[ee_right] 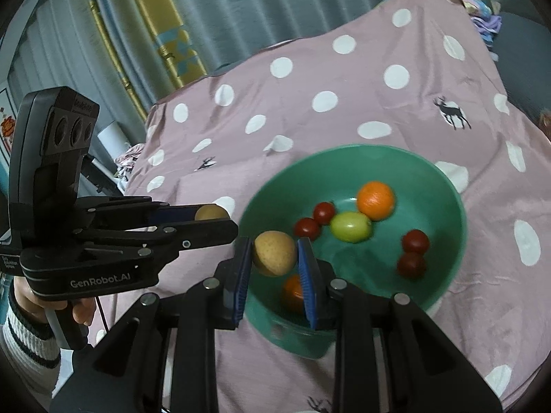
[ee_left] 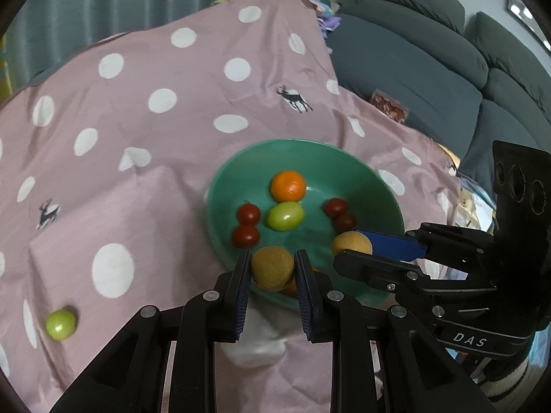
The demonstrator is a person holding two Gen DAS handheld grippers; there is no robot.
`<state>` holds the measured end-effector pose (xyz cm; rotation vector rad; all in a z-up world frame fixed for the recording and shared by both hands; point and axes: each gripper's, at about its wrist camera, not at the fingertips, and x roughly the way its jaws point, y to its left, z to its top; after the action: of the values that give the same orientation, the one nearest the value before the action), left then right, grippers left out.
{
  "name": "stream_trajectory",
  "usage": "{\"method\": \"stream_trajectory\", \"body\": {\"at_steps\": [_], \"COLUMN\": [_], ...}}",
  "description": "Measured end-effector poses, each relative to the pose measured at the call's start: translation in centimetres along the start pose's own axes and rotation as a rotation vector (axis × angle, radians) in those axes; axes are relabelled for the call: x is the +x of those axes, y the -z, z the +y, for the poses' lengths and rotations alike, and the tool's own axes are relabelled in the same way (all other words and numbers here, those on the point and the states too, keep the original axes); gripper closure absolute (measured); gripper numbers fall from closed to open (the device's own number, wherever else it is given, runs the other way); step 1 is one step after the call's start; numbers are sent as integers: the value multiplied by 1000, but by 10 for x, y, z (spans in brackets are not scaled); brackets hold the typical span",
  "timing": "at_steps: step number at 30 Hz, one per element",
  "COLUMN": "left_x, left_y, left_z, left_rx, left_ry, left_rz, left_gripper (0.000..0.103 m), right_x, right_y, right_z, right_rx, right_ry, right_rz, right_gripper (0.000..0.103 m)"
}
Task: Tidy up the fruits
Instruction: 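Carry both yellow fruits into the green bowl and open both tools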
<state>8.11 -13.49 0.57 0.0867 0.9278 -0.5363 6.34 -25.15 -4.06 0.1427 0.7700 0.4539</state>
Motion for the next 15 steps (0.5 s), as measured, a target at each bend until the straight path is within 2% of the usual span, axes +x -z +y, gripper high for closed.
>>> {"method": "stream_trajectory", "body": {"at_steps": [15], "left_x": [36], "left_y": [2], "left_z": [-6], "left_rx": [15], "left_ry": [-6], "left_rz": [83], "left_gripper": [78], "right_x": [6], "right_y": [8], "right_z": [-22], "right_rx": [32], "right_ry": [35], "right_rz": [27], "right_gripper": [76]}}
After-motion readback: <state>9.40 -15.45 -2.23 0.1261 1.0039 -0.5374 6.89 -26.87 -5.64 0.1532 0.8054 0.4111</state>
